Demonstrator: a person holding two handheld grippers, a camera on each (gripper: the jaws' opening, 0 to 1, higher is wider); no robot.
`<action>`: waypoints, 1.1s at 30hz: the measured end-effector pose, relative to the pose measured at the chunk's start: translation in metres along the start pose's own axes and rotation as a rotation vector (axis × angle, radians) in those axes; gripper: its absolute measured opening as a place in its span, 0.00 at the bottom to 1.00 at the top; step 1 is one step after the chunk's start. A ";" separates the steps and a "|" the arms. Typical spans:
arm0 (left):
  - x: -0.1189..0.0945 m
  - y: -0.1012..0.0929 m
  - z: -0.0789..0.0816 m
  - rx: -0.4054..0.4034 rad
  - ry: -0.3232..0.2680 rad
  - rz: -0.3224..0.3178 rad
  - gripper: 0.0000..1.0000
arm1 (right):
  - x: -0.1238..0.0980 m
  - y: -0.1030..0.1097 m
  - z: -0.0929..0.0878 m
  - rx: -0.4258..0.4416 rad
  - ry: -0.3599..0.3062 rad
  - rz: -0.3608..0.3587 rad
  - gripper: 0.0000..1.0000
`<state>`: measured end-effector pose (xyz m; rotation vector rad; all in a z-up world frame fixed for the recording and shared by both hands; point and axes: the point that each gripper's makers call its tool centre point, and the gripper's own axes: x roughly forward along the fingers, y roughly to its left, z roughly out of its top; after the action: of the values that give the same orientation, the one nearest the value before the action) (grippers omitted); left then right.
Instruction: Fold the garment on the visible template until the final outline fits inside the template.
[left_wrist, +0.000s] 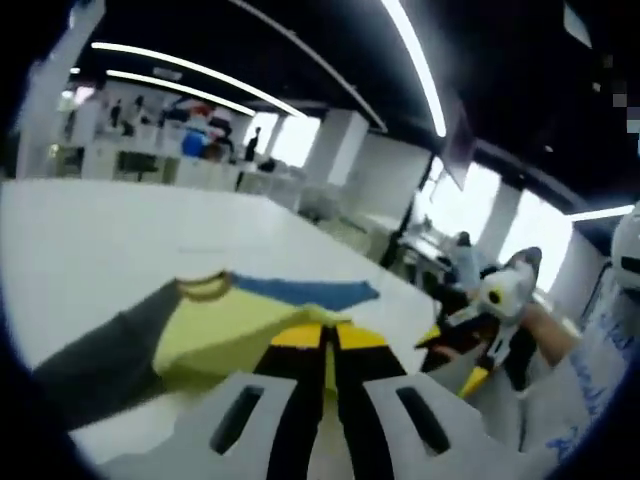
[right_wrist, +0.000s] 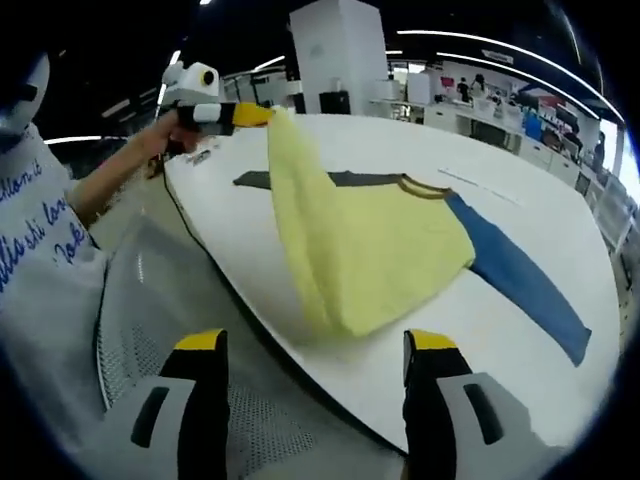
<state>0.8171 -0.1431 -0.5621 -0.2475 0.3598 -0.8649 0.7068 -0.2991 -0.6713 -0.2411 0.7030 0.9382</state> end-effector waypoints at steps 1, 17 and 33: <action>0.003 0.000 0.005 0.007 -0.005 -0.002 0.00 | 0.002 0.003 0.001 -0.002 -0.002 0.009 0.66; 0.008 0.011 0.040 0.056 -0.040 0.009 0.00 | 0.050 0.002 -0.004 -0.073 0.062 -0.011 0.51; 0.005 0.017 0.044 0.061 -0.048 0.006 0.00 | 0.093 -0.029 -0.010 0.114 0.041 -0.073 0.30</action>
<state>0.8491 -0.1333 -0.5293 -0.2104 0.2888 -0.8607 0.7625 -0.2595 -0.7420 -0.1841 0.7779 0.8227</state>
